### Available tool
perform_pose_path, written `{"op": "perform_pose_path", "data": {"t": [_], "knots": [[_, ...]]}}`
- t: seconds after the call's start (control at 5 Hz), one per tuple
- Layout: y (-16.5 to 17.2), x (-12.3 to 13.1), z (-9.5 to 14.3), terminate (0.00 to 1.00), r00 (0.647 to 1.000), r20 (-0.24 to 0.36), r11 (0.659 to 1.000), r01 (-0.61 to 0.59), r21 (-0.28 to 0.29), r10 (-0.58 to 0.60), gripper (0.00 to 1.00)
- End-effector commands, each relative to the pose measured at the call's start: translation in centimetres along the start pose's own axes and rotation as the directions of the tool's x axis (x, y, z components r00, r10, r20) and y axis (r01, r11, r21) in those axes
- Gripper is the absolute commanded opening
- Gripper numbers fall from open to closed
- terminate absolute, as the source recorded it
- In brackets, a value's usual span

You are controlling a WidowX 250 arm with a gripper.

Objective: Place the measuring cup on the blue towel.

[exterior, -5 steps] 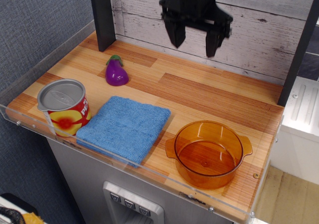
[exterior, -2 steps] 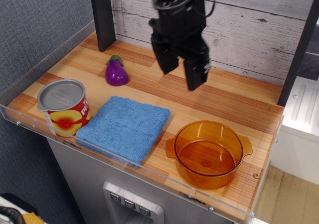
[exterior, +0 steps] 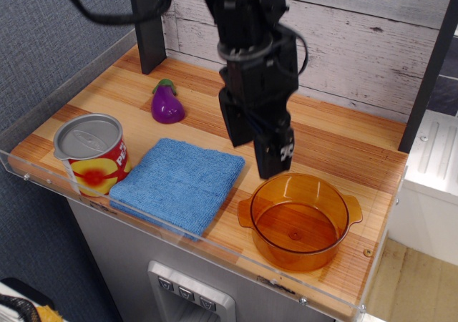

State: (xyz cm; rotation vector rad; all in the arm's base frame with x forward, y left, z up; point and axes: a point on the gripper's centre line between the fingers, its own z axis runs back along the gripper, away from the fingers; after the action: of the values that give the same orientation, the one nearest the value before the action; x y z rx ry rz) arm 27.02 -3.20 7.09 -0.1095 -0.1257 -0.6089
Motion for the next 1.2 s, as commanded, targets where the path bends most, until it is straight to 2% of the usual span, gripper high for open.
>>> {"op": "perform_pose_path", "data": {"t": [0.0, 0.2, 0.4, 0.6, 0.8, 1.0], "knots": [[0.0, 0.9, -1.6, 0.00, 0.995, -0.007, 0.985, 0.097, 0.144, -0.097, 1.00], [0.4, 1.1, -3.1, 0.00, 0.995, -0.008, 0.985, 0.095, 0.144, -0.095, 1.00], [0.8, 1.2, -3.6, 0.00, 0.996, -0.005, 0.988, 0.091, 0.127, -0.091, 1.00], [1.1, 1.2, -3.5, 0.00, 0.996, 0.008, 0.992, 0.084, 0.099, -0.085, 0.00], [1.1, 1.0, -2.9, 0.00, 0.999, 0.015, 0.993, 0.044, 0.108, -0.046, 0.00], [1.3, 0.8, -1.9, 0.00, 0.999, 0.029, 0.996, -0.017, 0.085, 0.015, 0.00]]}}
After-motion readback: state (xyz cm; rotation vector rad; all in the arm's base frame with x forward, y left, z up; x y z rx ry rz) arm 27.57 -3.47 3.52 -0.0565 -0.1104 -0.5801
